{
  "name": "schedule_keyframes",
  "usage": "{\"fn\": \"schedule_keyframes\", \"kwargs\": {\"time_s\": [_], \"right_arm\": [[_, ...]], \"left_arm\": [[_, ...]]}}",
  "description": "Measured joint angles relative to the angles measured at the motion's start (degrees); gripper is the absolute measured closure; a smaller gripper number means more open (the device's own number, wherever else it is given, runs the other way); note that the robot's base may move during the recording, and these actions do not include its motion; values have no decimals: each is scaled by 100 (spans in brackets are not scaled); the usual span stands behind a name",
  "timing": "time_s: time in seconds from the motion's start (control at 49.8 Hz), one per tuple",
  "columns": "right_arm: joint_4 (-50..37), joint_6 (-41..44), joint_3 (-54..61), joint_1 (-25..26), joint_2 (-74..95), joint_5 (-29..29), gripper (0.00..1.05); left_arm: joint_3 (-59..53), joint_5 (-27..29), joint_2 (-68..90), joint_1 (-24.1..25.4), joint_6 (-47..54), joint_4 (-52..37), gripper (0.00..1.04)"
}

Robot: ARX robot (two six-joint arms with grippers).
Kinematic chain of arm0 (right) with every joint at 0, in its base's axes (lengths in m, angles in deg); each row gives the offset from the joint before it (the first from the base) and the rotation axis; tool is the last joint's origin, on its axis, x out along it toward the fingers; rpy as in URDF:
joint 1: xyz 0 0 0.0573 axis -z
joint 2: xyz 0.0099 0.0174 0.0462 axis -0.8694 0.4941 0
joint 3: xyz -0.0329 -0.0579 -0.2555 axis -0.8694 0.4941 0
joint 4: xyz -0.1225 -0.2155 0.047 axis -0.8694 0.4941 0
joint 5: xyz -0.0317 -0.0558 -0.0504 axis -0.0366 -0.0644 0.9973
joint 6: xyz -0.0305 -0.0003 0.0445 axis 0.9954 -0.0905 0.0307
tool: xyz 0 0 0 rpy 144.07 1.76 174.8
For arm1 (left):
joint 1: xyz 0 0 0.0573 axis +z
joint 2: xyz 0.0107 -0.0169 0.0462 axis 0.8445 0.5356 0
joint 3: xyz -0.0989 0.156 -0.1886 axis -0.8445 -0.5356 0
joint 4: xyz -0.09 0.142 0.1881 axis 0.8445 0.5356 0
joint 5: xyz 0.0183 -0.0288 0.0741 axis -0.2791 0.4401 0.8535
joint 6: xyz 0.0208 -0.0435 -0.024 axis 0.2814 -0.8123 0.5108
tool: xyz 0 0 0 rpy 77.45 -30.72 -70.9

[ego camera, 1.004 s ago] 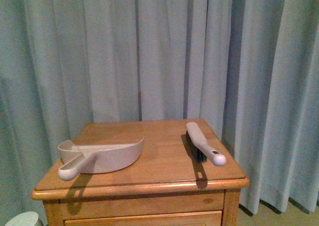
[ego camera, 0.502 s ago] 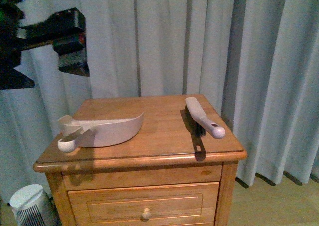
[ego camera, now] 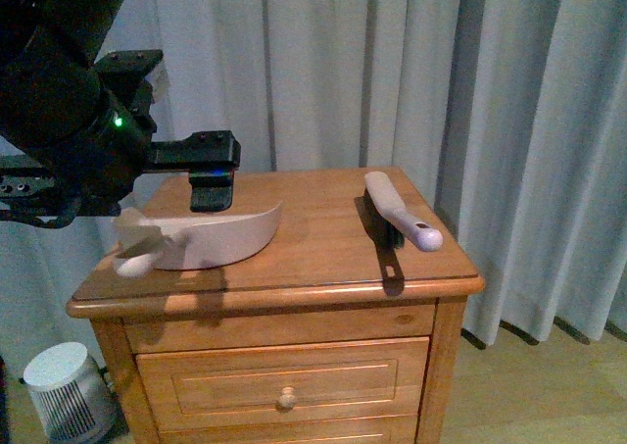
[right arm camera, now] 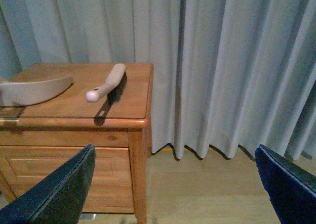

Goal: Clean up trash

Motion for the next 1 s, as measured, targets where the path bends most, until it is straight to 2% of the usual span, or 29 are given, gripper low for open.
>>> {"fn": "schedule_keyframes", "kwargs": {"time_s": [0.663,1.004], "right_arm": [[0,0,0,0,0,0,7],[0,0,0,0,0,0,7]], "left_arm": [[186,46,756,317,380,-188,8],[192,-11,863,326,428,-304,8]]}}
